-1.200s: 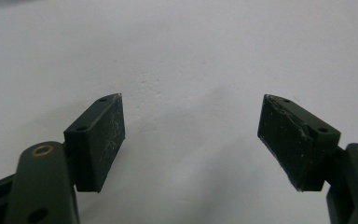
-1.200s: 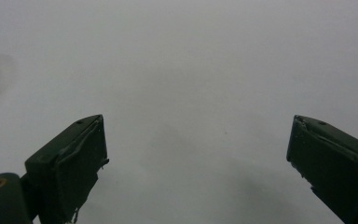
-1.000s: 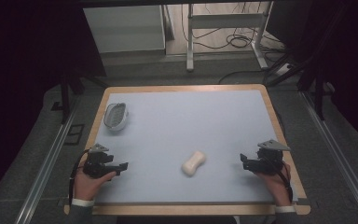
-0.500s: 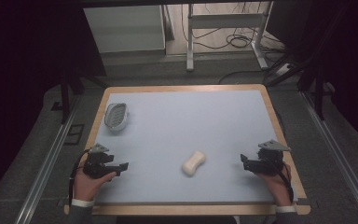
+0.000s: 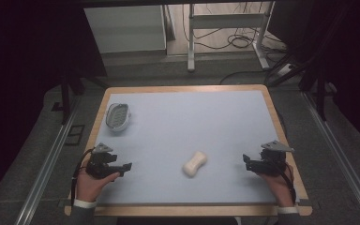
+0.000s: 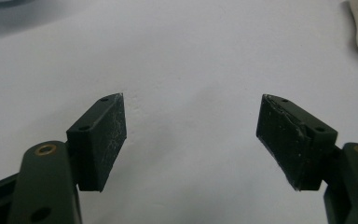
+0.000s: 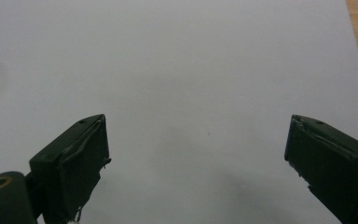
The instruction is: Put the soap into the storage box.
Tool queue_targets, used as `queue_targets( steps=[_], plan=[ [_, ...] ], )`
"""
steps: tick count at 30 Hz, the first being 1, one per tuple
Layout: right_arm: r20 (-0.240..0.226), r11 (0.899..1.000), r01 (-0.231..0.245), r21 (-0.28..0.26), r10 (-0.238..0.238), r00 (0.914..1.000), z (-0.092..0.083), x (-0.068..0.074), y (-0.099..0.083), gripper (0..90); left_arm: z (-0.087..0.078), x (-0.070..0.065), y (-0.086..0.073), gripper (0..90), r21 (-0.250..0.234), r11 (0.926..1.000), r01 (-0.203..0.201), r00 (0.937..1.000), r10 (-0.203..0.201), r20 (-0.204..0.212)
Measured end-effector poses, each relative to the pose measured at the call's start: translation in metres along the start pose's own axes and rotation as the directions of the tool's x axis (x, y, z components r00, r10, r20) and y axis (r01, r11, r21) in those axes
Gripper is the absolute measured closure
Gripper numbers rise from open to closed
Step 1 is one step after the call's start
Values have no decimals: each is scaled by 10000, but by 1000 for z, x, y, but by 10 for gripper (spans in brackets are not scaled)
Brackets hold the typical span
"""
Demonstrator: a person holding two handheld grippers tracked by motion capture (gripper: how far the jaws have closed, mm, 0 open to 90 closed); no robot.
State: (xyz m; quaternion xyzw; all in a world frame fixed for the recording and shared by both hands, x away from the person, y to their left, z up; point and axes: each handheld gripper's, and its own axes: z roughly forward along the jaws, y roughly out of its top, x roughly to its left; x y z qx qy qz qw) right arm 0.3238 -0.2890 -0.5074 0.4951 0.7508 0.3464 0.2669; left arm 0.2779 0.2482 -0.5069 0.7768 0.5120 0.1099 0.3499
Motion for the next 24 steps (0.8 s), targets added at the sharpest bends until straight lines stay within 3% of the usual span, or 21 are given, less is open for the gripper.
queue_targets(
  steps=[8, 13, 24],
  plan=[
    [19, 9999, -31, -95, 31, 10000, -3, -1, 2, 63, 2, -8, 11, 242, 22, 9999, -171, 9997, 170, 154],
    [31, 10000, -28, -87, 28, 10000, -4, -2, 2, 63, -1, -20, 23, 238, -31, 9985, -548, 9982, 549, 244],
    [-3, 9999, -46, -100, 46, 10000, -4, -2, 2, 62, 1, -37, 37, 235, -5, 9952, -976, 9947, 976, 317]
  ],
)
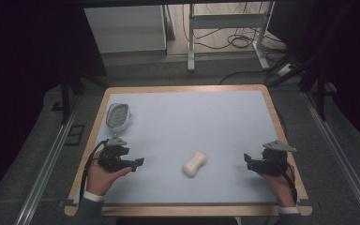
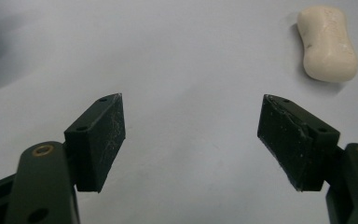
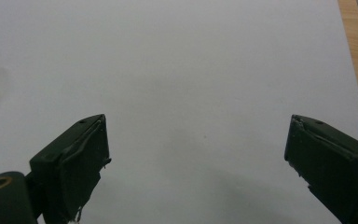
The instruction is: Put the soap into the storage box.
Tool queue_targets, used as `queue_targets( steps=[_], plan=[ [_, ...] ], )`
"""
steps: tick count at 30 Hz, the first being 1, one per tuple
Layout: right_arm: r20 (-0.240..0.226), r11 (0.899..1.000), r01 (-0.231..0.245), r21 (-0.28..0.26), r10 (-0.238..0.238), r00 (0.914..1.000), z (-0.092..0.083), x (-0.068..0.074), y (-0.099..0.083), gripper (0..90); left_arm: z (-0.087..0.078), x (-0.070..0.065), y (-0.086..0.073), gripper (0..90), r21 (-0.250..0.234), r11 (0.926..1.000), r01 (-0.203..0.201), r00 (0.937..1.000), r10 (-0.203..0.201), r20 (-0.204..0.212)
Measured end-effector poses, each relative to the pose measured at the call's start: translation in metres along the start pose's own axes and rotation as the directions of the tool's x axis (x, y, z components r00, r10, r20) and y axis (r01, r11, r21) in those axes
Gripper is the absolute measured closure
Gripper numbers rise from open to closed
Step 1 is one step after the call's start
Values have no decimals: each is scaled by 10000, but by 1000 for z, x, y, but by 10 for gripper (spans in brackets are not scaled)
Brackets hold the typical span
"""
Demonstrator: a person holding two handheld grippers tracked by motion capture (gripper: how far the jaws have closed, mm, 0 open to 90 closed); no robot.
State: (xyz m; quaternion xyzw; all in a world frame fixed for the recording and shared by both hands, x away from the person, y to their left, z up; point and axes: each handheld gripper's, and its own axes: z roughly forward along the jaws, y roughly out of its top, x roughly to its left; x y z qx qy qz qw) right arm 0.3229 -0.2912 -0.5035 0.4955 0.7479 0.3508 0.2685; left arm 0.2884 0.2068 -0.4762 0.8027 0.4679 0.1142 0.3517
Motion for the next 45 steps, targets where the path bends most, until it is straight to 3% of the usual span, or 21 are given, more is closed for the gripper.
queue_targets(
  steps=[14, 26, 45],
  plan=[
    [50, 10000, -38, 8, 38, 10000, -1, -2, 0, 63, 5, -22, 15, 232, 143, 9981, -597, 9980, 594, 204],
    [56, 10000, -74, 29, 73, 10000, -1, -3, -1, 63, 26, -50, 36, 228, 544, 9902, -1288, 9902, 1255, 605],
    [128, 9997, -224, 71, 223, 9997, 0, -6, -2, 64, 47, -72, 49, 222, 885, 9823, -1650, 9834, 1569, 912]
  ],
)
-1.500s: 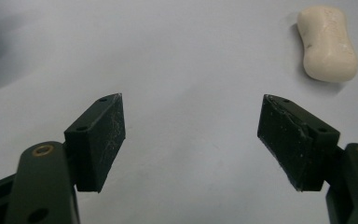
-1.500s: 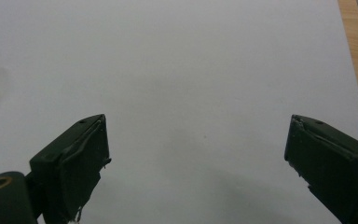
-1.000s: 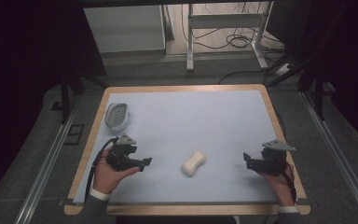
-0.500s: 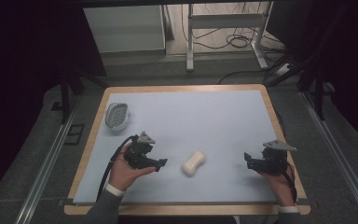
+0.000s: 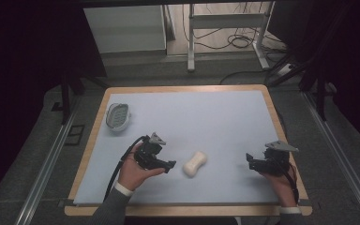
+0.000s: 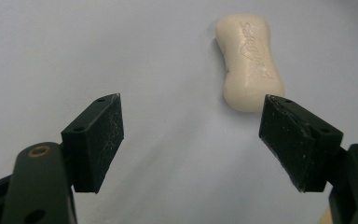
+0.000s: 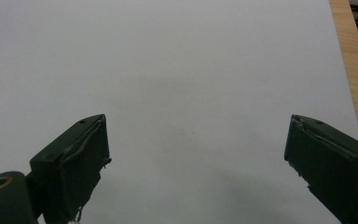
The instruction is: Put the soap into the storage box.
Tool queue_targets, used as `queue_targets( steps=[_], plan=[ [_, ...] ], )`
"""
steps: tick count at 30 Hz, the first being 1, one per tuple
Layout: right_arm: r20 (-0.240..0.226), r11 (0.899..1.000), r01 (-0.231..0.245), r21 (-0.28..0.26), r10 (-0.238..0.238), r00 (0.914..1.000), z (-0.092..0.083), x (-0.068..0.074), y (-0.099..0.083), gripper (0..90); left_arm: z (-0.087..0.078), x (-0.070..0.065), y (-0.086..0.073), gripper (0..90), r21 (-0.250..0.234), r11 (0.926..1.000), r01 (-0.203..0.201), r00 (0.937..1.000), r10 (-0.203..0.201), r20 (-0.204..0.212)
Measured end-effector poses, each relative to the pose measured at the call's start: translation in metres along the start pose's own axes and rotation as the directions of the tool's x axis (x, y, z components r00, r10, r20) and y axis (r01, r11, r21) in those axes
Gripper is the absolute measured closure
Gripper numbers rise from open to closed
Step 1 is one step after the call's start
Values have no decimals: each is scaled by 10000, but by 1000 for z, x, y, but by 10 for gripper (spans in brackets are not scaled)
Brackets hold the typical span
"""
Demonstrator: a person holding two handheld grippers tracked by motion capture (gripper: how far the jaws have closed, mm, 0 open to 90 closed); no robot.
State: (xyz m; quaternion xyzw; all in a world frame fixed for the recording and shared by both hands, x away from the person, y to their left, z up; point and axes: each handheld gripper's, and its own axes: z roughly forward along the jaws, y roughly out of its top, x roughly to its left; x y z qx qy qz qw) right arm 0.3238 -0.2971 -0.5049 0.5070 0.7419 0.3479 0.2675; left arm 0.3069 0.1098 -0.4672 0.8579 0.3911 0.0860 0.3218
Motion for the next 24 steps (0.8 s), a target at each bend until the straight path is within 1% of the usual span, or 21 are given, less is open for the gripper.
queue_targets(
  steps=[9, 10, 13, 18, 24],
  plan=[
    [14, 10000, 59, 61, -60, 10000, 1, 0, -1, 64, 8, -5, 6, 222, 149, 9998, -128, 9999, 126, 114],
    [33, 10000, 61, 59, -62, 10000, 1, 0, -1, 64, 11, -6, 8, 222, 181, 9998, -74, 9999, 71, 149],
    [39, 10000, 68, 69, -68, 10000, 1, 0, -1, 64, 15, -9, 11, 221, 232, 9997, -117, 9997, 111, 240],
    [52, 9999, 53, 90, -53, 10000, 2, 0, -1, 64, 24, -15, 16, 219, 379, 9992, -146, 9996, 137, 228],
    [39, 9999, 36, 133, -36, 10000, 3, 0, -2, 64, 33, -21, 22, 226, 537, 9983, -217, 9992, 199, 335]
  ],
)
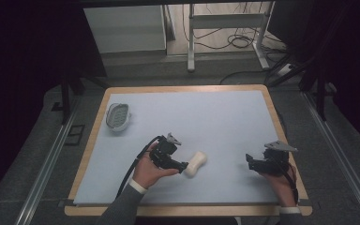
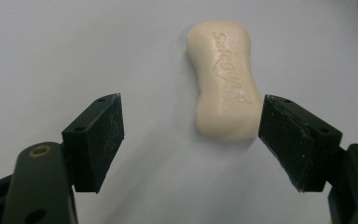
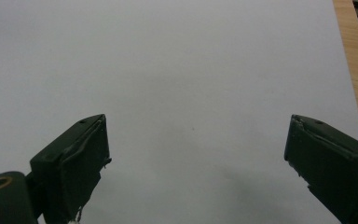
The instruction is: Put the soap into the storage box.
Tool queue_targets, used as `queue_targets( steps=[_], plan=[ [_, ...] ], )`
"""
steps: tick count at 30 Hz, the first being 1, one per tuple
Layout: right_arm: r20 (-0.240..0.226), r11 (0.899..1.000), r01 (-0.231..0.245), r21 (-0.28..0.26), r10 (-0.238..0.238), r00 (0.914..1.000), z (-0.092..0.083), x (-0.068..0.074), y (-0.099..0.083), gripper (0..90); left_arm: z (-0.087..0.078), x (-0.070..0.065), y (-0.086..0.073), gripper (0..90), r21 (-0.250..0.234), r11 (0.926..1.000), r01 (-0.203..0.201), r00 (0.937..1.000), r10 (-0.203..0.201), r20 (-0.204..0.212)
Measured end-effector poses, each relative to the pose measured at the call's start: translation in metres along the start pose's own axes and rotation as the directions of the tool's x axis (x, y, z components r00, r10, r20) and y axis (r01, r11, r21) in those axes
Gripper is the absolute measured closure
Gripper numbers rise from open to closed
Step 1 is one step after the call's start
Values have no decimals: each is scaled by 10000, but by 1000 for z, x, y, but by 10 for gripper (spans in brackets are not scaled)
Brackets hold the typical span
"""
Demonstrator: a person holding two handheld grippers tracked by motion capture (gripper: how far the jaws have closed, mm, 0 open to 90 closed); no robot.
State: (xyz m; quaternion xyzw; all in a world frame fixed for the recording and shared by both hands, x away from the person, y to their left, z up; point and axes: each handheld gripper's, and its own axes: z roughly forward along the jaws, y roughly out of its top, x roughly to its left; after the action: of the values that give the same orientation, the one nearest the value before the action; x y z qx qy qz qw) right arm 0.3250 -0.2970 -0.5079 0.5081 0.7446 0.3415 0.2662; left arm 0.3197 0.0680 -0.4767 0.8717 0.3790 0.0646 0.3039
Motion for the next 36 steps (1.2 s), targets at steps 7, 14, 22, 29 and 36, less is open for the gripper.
queue_targets(
  steps=[7, 14, 22, 29, 36],
  plan=[
    [79, 10000, 0, 41, -1, 10000, 1, 0, 0, 64, 18, -9, 13, 229, 280, 9996, -71, 9999, 67, 150],
    [68, 10000, -39, 63, 38, 10000, 1, -1, -1, 64, 34, -12, 23, 237, 661, 9978, -30, 9999, 23, 118],
    [80, 10000, -13, 67, 12, 10000, 1, -2, -1, 64, 48, -17, 29, 242, 1064, 9943, -87, 9996, 58, 269],
    [93, 10000, -16, 77, 16, 10000, 2, -2, -1, 64, 56, -19, 31, 254, 1248, 9922, -73, 9996, 38, 278],
    [117, 10000, -41, 64, 40, 9999, 2, -3, -2, 64, 61, -19, 32, 296, 1486, 9889, -79, 9998, 52, 185]
  ],
)
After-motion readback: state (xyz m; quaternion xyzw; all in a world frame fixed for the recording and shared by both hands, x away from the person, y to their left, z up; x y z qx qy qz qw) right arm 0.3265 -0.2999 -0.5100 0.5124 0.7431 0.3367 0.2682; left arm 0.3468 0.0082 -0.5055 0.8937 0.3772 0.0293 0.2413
